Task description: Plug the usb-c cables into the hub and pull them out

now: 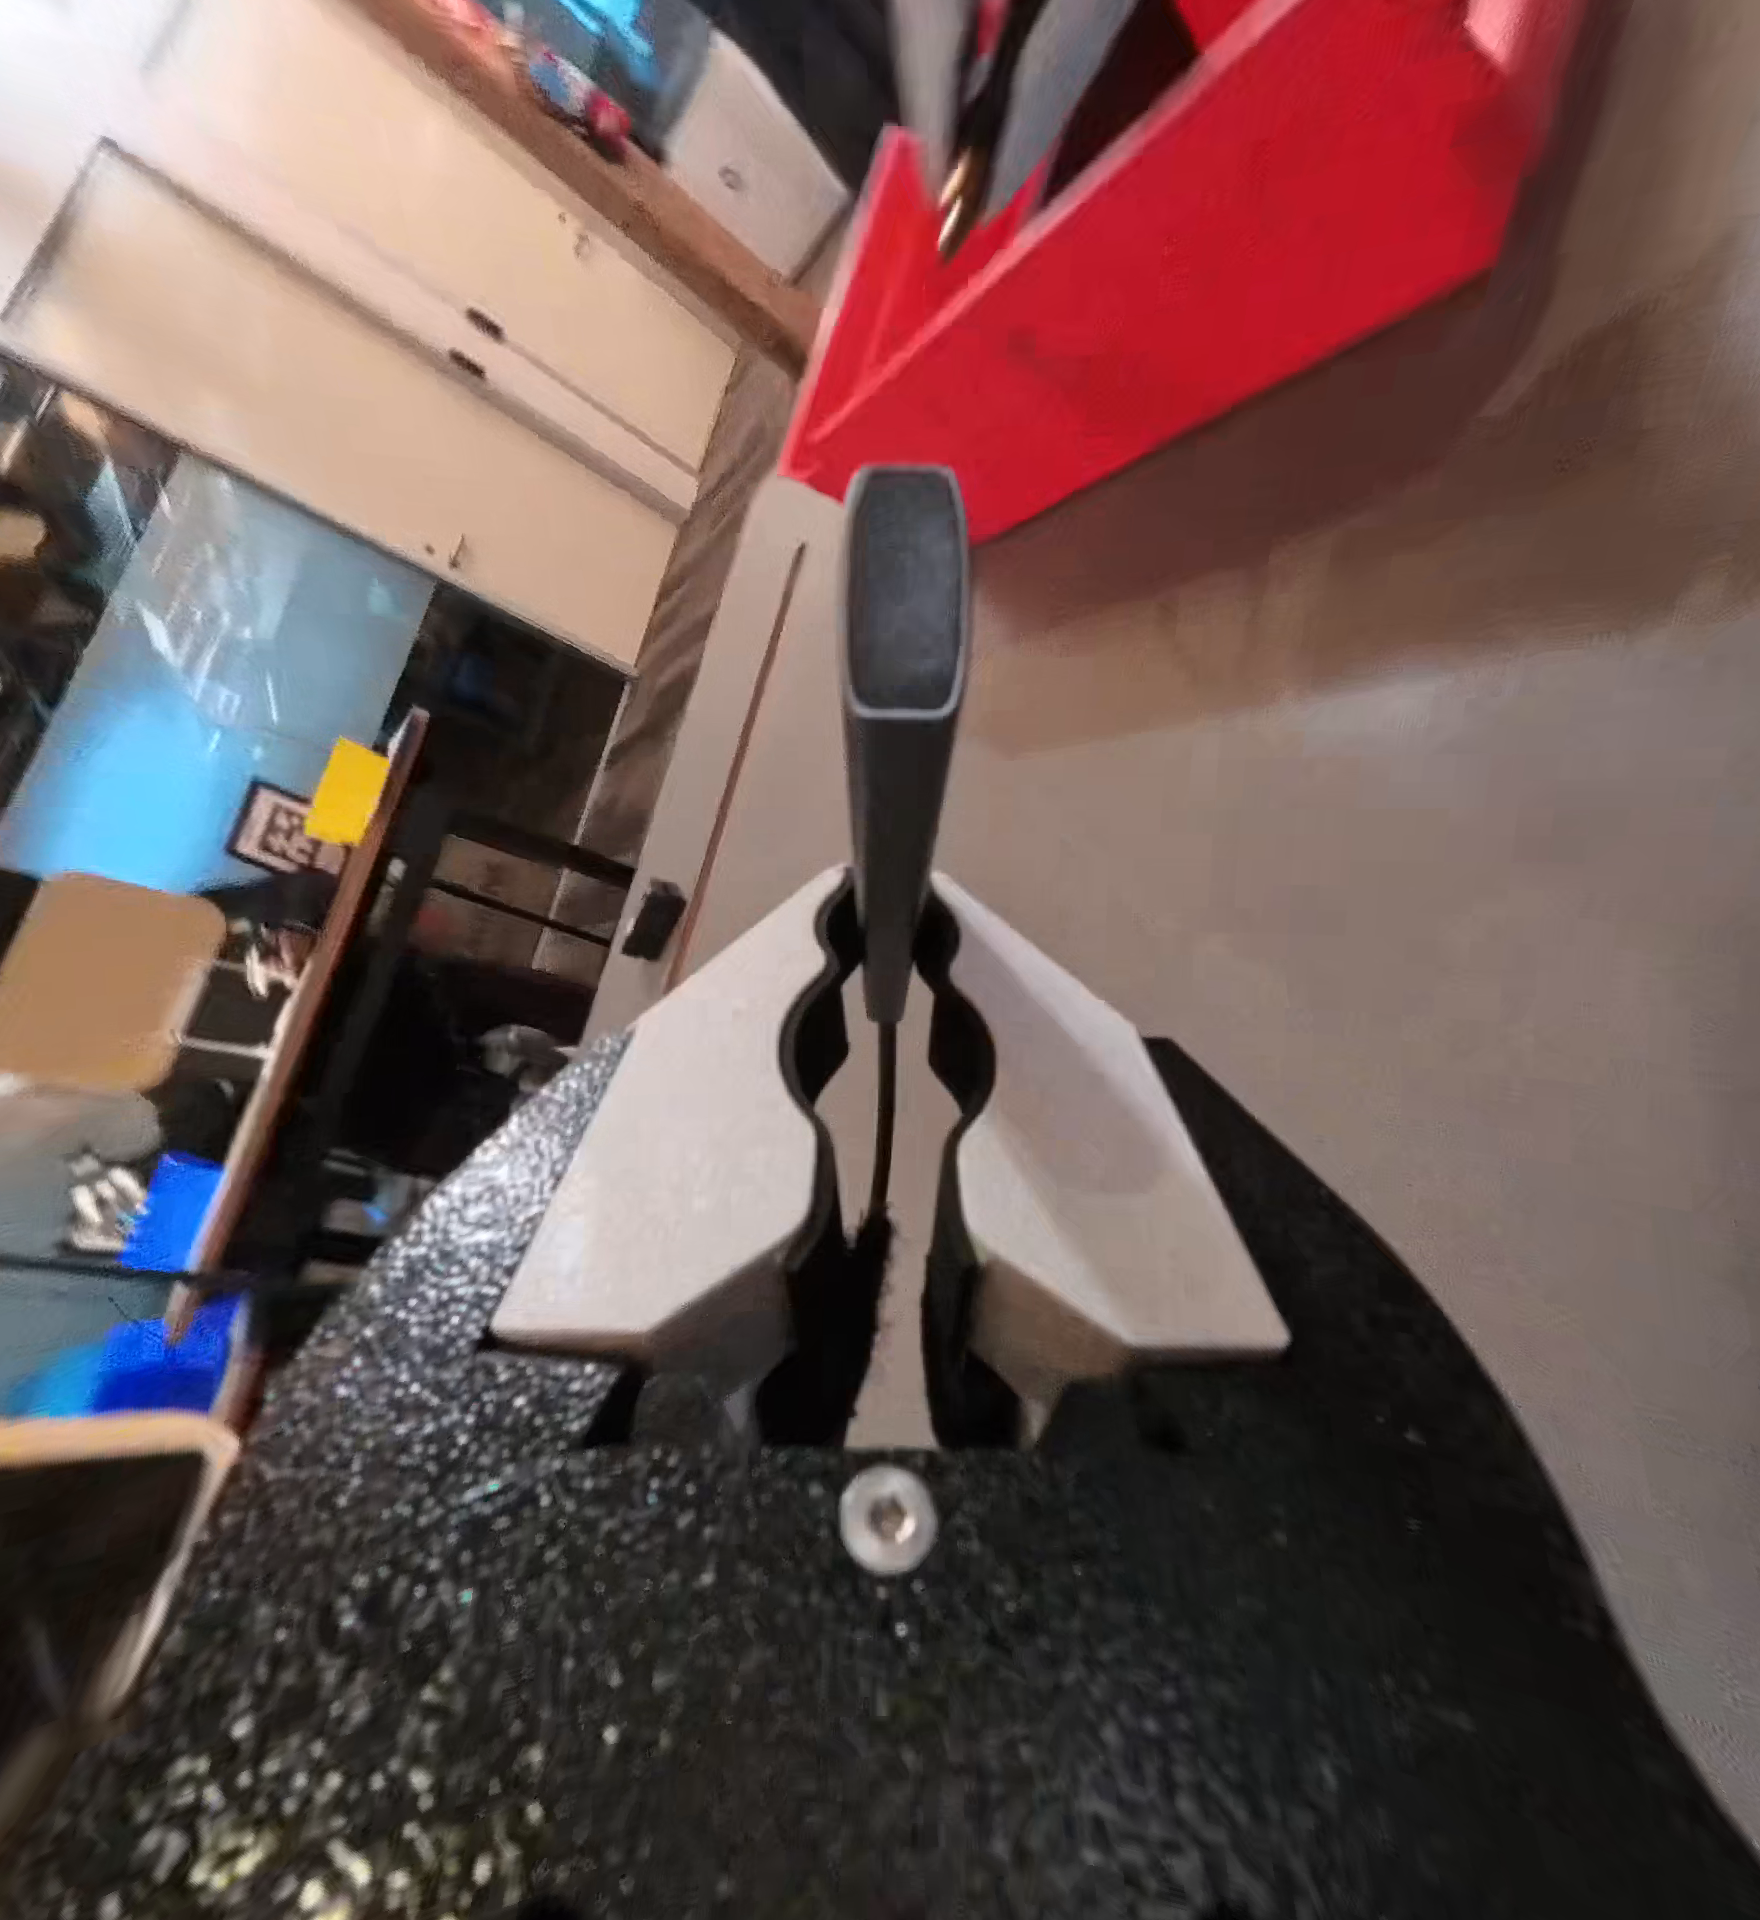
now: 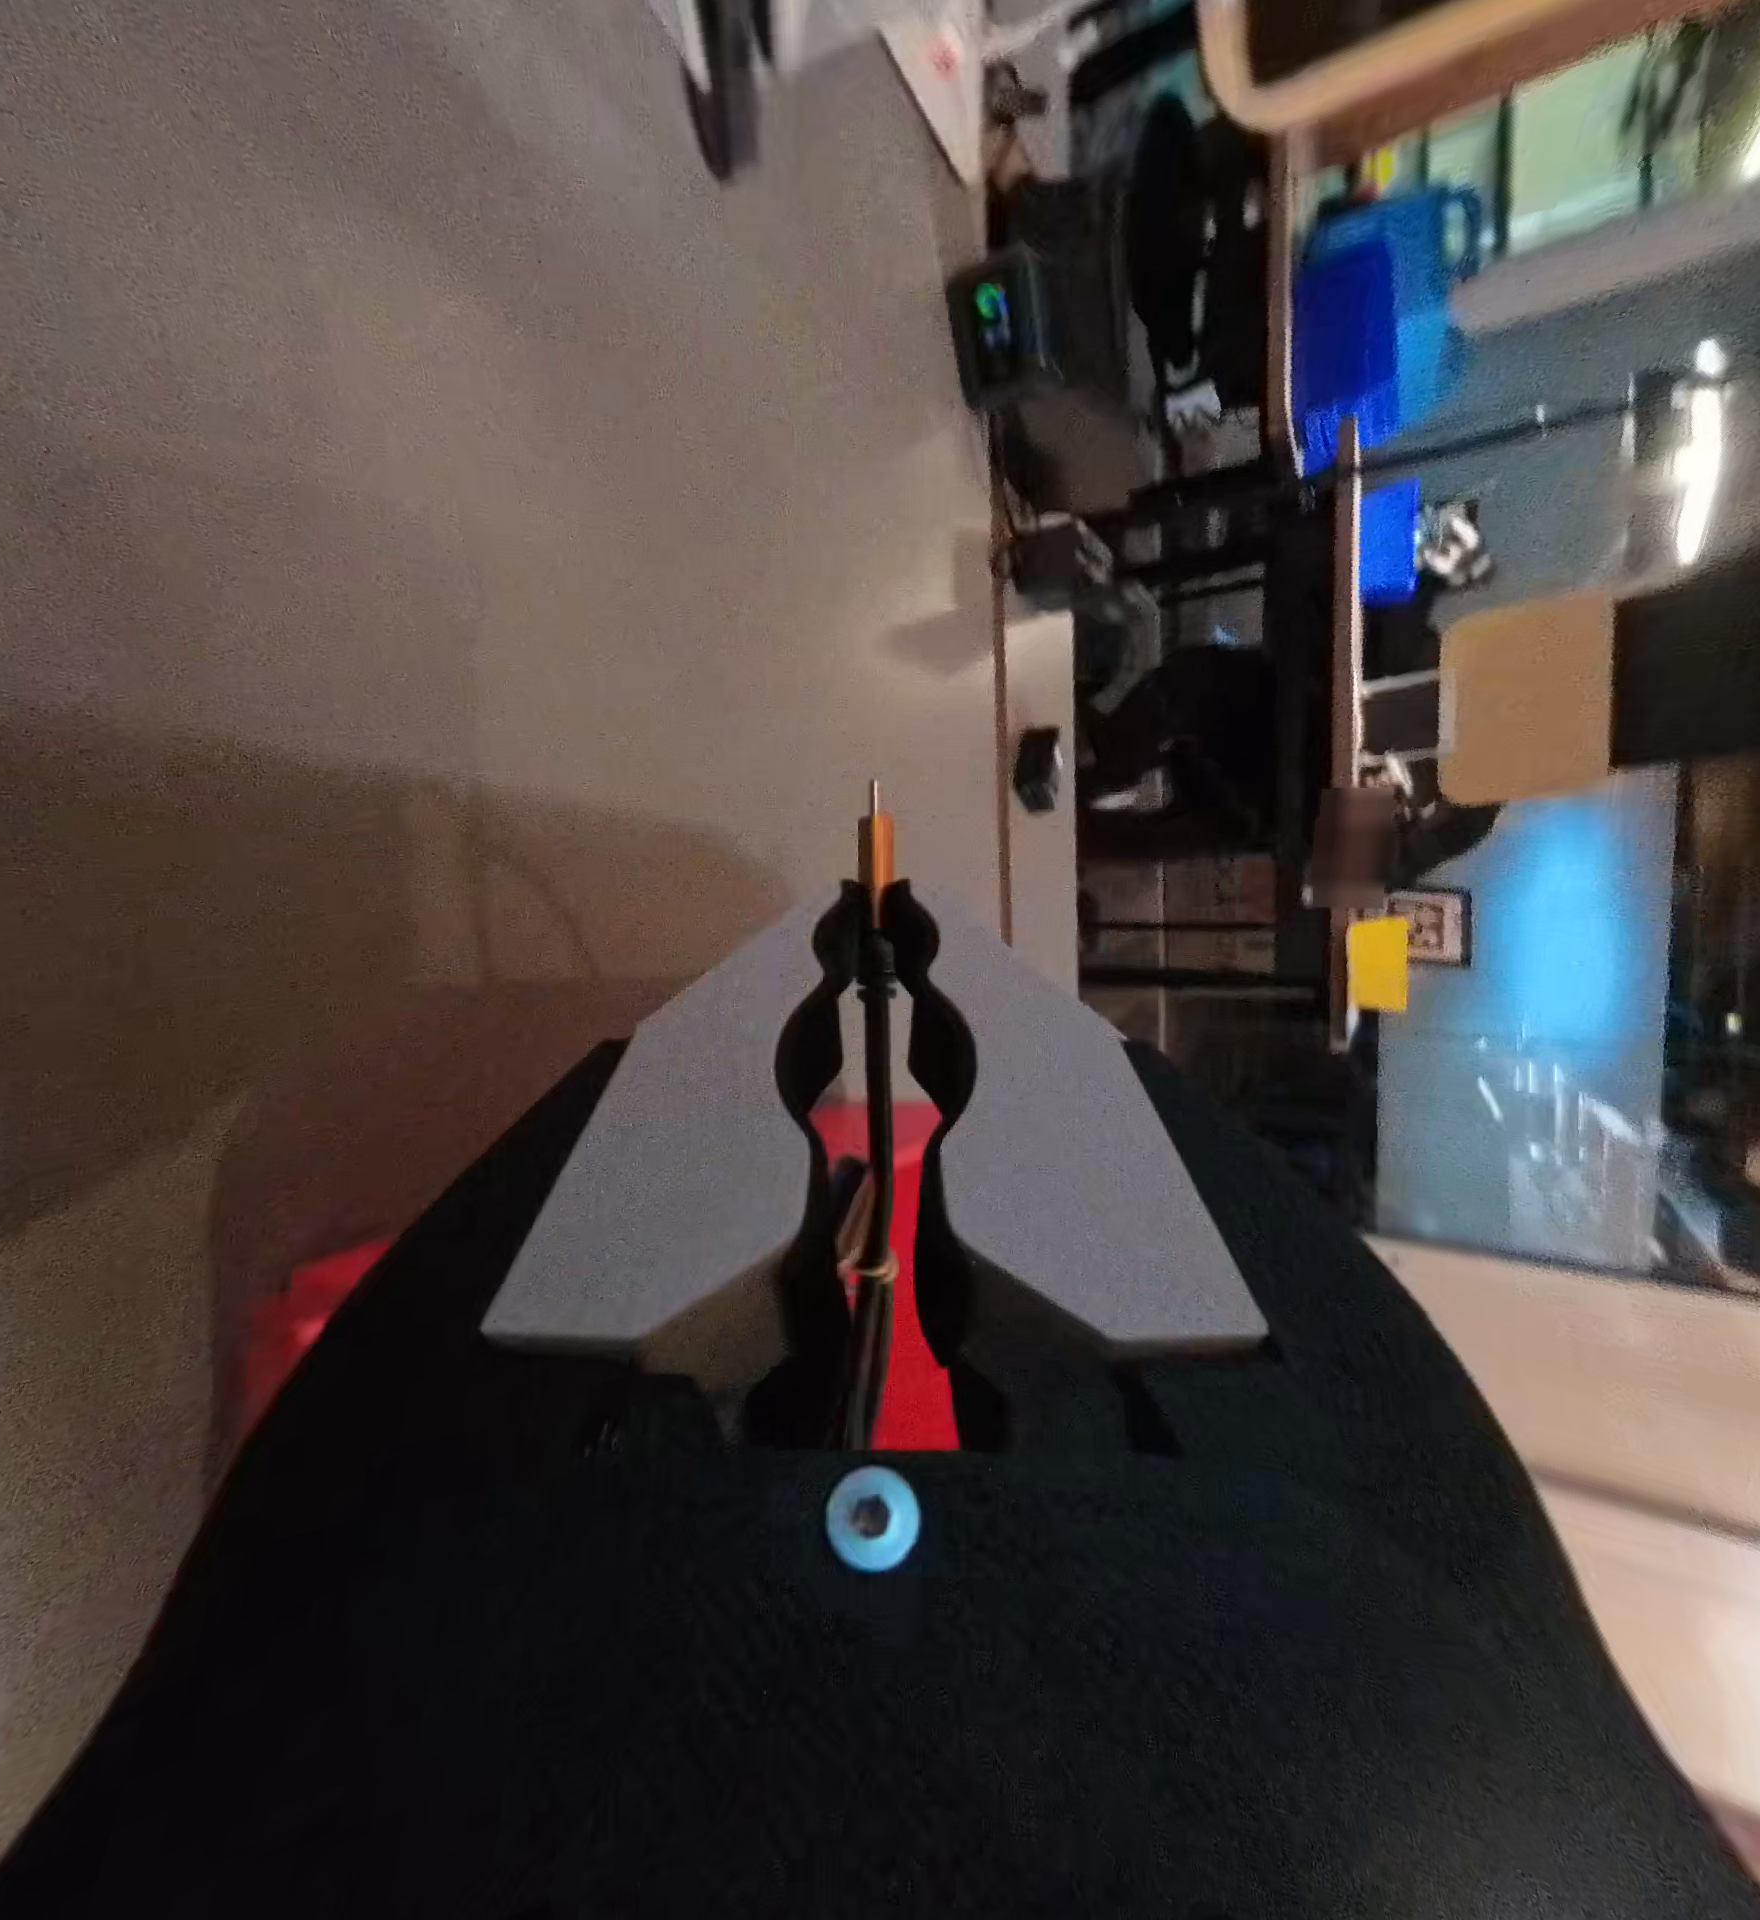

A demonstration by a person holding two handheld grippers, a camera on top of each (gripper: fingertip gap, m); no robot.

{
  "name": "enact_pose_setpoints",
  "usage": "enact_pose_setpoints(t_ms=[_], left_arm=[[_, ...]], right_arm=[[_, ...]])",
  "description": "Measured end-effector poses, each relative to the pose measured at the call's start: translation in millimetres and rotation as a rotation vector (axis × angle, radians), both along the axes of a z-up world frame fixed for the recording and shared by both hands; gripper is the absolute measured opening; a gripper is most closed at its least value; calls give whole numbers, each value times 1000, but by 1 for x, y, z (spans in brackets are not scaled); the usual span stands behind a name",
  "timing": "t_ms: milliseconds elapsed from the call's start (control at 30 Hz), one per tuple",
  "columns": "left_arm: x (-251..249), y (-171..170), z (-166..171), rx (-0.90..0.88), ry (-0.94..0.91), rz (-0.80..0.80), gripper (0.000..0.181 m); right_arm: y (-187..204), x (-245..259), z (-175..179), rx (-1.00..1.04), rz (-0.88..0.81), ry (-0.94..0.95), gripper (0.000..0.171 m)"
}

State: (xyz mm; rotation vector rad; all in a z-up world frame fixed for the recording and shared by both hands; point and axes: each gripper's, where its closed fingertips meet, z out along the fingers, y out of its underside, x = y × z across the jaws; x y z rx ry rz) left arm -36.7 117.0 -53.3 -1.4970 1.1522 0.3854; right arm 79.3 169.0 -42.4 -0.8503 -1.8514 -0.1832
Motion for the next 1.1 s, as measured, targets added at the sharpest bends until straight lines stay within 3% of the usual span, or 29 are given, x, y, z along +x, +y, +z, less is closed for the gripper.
enact_pose_setpoints(t_ms=[67,167,267,367,467,533,567,667,767,900,1033,1100], left_arm=[[-18,0,6,18,15,68,9],[-17,0,19,30,-71,75,8],[-10,4,29,-30,-268,57,8],[18,0,35,-158,-583,-119,8],[31,5,24,-248,-721,-188,8],[38,6,19,-264,-712,-195,8],[43,5,17,-266,-687,-200,8],[60,3,12,-250,-578,-220,8],[79,-1,0,-239,-467,-272,8],[96,-6,-18,-258,-337,-294,8],[98,-7,-16,-244,-312,-284,8],[98,-8,-13,-248,-349,-291,9]], right_arm=[[22,32,22,-10,-112,48,4],[47,73,36,-206,-219,136,4],[79,102,16,-356,-296,129,4],[92,111,-11,-527,-314,124,6],[91,123,-30,-726,-406,70,58],[90,128,-15,-715,-498,85,68],[79,117,2,-655,-455,119,66],[-1,47,52,-589,-95,241,46],[-64,-3,49,-585,98,162,45],[-105,-41,32,-682,217,69,37],[-114,-53,15,-612,276,8,8],[-115,-54,16,-597,296,12,7]])
